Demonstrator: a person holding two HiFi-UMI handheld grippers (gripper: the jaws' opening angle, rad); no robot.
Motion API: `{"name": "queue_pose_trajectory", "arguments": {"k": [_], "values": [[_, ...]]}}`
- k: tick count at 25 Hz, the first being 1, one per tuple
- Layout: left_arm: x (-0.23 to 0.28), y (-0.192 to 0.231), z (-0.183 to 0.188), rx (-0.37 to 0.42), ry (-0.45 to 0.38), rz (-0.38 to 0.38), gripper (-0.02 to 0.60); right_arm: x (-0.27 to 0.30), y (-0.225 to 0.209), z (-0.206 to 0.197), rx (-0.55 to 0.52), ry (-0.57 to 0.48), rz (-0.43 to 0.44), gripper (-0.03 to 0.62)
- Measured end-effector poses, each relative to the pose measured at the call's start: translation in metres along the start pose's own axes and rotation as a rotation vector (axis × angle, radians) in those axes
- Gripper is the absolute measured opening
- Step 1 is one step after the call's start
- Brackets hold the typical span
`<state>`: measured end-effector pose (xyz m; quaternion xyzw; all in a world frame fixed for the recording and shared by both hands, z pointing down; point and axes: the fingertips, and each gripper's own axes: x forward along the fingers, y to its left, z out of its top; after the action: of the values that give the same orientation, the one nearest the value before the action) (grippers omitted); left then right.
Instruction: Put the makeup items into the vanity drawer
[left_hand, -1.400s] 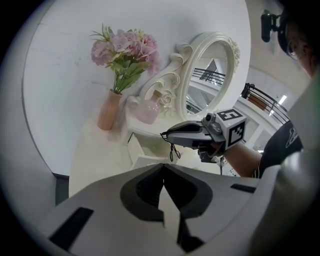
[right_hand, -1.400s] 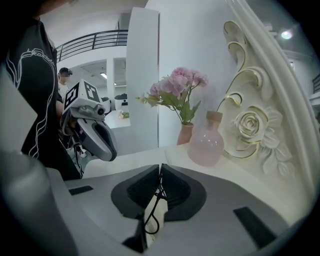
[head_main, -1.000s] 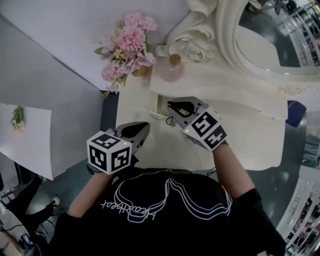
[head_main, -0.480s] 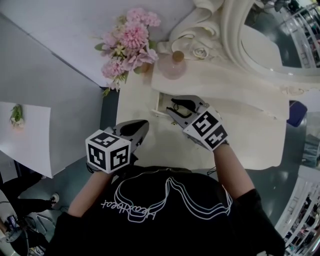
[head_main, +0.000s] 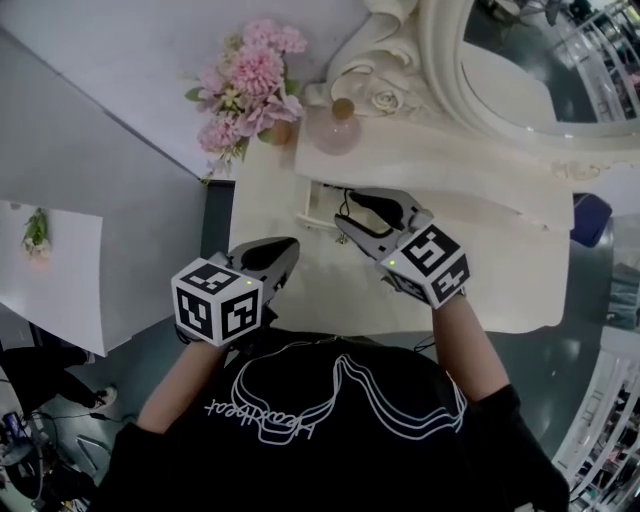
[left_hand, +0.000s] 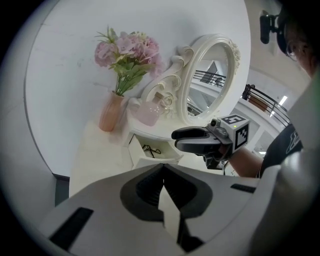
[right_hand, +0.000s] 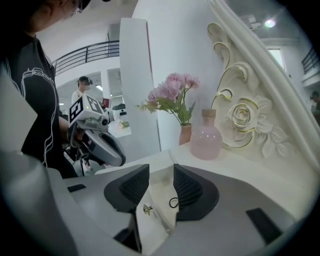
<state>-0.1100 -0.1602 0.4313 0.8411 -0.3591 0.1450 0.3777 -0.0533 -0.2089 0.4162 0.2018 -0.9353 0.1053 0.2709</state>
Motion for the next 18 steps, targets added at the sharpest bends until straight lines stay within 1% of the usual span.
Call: {"name": "queue_pose_trajectory", "arguments": {"k": [4,9,12,15,18], "values": [[-0.001,-0.018,0.004,0.027,-0.017,-0.015,0.003,-0.024,0.013,0.012,0.058,-0.087,0.014,0.138],[-0.004,-0.043,0.004,0.065,-0.031,-0.036,0.003,-0.056,0.031,0.016,0.119,-0.179,0.019,0.121],[-0.006,-0.058,0.001,0.078,-0.034,-0.046,0.003,-0.075,0.04,0.013,0.143,-0.221,0.001,0.087],[-0.006,-0.074,-0.003,0.094,-0.03,-0.064,0.003,-0.094,0.05,0.006,0.155,-0.245,-0.024,0.049],[-0.001,-0.091,-0.004,0.121,-0.025,-0.084,0.003,-0.112,0.055,-0.005,0.17,-0.26,-0.057,0.026]]}}
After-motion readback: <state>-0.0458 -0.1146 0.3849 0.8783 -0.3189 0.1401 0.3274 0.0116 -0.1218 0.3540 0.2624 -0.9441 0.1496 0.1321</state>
